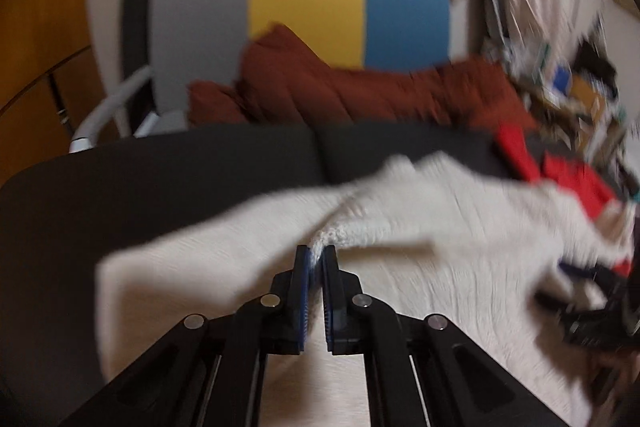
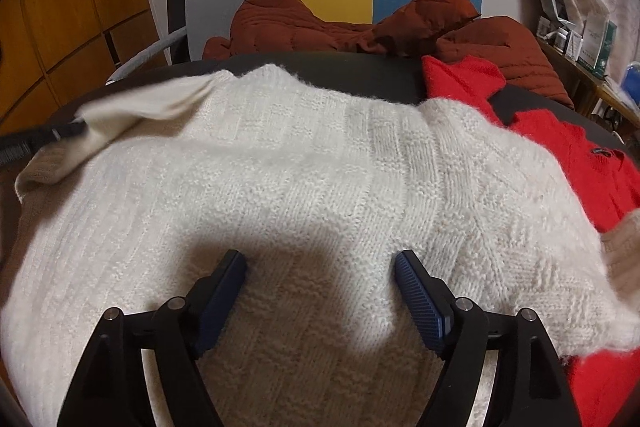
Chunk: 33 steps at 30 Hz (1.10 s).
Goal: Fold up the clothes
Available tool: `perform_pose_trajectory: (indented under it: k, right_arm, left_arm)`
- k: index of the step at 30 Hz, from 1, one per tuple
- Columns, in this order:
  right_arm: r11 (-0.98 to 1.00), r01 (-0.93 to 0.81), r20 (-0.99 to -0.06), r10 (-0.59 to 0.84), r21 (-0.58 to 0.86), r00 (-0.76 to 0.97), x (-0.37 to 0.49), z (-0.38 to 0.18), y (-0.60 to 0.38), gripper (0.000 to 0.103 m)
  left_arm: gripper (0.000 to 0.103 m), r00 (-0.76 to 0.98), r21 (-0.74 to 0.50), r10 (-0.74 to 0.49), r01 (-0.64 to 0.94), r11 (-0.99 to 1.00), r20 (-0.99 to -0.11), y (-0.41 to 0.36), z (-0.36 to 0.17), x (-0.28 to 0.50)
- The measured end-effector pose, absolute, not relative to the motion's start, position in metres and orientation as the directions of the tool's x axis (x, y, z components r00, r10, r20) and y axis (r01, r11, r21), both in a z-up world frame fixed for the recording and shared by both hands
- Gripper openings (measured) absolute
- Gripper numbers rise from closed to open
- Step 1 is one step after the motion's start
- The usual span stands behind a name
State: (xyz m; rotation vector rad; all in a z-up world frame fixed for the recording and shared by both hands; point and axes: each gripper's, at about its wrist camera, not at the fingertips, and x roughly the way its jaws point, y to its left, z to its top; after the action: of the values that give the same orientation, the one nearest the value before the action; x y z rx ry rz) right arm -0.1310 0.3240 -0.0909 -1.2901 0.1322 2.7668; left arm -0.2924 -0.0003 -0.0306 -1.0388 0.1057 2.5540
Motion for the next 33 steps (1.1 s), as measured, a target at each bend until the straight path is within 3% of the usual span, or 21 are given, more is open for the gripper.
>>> perform_pose_trajectory:
  k: [7,14,19,21,24,27,33]
  right_arm:
    - [-0.993,-0.115,-0.767,0.042,0.042,-0.64,-0.131,-0.091,0.325,0.079]
    - [-0.992,-0.119,-0.768,0.047,0.038,-0.639,-0.131,-0.09,0.323,0.08]
    - [-0.992,-0.124,-0.769,0.055,0.032,-0.637,-0.132,-0.09,0.322,0.081]
    - [-0.992,-0.126,-0.769,0.058,0.029,-0.637,-0.132,-0.09,0.322,0.081]
    - [-0.991,-0.128,-0.769,0.061,0.027,-0.636,-0.132,-0.09,0.322,0.081]
    - [-0.991,-0.131,-0.769,0.065,0.025,-0.636,-0.132,-0.09,0.321,0.082]
    - [-0.991,-0.136,-0.765,0.074,0.018,-0.64,-0.131,-0.09,0.32,0.082]
  left_arm:
    - [0.005,-0.734,-0.147,0.166,-0.09,-0.985,-0.658,-0.127,-0.006,-0.314]
    - [0.005,-0.699,-0.259,-0.029,0.302,-0.917,-0.714,-0.258,-0.029,-0.304]
    - [0.007,-0.595,-0.262,-0.092,0.481,-0.837,-0.799,-0.297,-0.064,-0.281]
    - [0.013,-0.573,-0.283,-0.081,0.516,-0.808,-0.815,-0.295,-0.072,-0.267]
    - [0.013,-0.551,-0.322,-0.056,0.565,-0.76,-0.833,-0.29,-0.082,-0.246]
    - [0.013,-0.611,-0.375,-0.082,0.581,-0.723,-0.788,-0.266,-0.072,-0.219]
    - [0.017,-0.732,-0.385,0.073,0.267,-0.883,-0.677,-0.141,-0.042,-0.223]
